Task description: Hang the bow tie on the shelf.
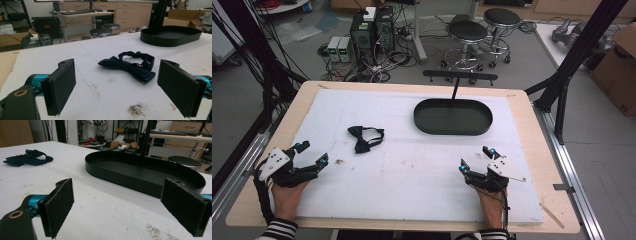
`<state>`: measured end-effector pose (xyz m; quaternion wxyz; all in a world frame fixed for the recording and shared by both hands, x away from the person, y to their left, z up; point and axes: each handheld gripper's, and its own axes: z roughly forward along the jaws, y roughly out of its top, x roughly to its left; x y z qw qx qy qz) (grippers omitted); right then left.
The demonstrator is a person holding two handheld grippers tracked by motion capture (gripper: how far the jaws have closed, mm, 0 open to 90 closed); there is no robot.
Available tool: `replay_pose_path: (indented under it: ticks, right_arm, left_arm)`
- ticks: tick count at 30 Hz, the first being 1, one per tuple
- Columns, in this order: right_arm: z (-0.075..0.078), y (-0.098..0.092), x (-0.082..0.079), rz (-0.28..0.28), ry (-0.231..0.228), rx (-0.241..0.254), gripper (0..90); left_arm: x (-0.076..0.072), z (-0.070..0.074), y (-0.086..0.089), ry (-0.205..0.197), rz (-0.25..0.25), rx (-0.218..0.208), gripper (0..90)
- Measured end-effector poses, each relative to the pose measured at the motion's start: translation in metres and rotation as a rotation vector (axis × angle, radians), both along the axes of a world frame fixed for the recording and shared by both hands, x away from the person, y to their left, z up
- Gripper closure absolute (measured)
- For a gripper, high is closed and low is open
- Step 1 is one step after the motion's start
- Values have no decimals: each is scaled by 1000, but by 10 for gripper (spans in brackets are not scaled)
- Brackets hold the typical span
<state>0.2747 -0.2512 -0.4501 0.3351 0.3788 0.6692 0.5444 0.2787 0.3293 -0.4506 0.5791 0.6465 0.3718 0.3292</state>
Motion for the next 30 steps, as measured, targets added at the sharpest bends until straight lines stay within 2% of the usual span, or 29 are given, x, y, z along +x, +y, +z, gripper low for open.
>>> replay_pose_path:
  ticks: [7, 14, 17, 27, 30]
  right_arm:
    - [0, -1, 1, -3, -4, 3, 106]
    - [0, 3, -1, -4, -15, -38, 106]
    - [0, 2, 0, -2, -6, -19, 106]
    - [0, 0, 0, -3, 0, -4, 106]
    - [0, 0, 1, -8, -3, 1, 106]
  left_arm:
    - [-1, 0, -2, -11, -3, 20, 155]
    - [-1, 0, -4, -5, 17, 36, 155]
    - [-1, 0, -4, -2, 17, 33, 155]
    - [0, 0, -2, 4, 24, 14, 151]
    - [0, 1, -3, 0, 23, 22, 151]
